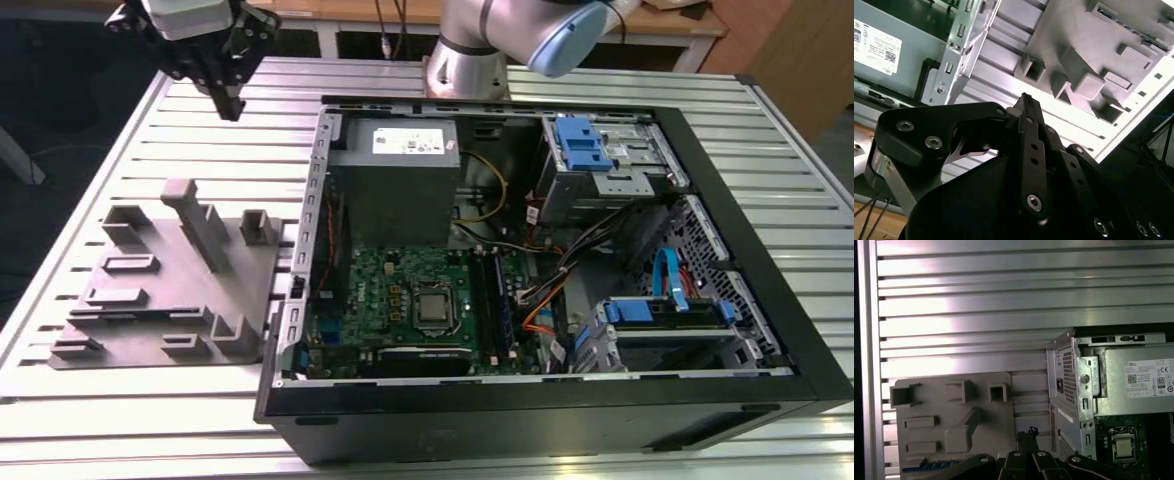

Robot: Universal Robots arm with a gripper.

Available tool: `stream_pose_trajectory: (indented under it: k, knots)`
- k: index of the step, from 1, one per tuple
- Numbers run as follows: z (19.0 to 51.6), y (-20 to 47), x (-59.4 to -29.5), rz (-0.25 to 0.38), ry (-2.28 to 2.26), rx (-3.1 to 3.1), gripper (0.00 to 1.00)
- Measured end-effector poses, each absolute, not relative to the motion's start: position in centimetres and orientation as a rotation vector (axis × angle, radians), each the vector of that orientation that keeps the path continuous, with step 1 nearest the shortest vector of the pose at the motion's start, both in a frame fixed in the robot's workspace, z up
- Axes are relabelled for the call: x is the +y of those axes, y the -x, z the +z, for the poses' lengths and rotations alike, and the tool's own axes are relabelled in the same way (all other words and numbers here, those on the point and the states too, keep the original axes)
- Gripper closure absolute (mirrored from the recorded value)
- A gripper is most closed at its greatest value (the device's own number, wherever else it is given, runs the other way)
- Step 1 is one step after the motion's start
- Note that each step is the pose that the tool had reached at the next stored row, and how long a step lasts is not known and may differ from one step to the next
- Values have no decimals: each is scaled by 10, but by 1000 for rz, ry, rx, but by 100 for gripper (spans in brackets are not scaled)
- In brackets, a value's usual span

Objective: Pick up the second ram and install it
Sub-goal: 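Reach for the second ram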

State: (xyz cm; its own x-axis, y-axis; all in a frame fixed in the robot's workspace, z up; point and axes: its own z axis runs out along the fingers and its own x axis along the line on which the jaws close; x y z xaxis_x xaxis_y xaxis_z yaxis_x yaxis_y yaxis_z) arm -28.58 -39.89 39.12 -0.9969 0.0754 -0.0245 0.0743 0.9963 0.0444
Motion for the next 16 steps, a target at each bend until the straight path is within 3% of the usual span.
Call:
stream_pose_trajectory:
  k: [16]
  knots:
    - [387,325,-402,68,-117,3113,93]
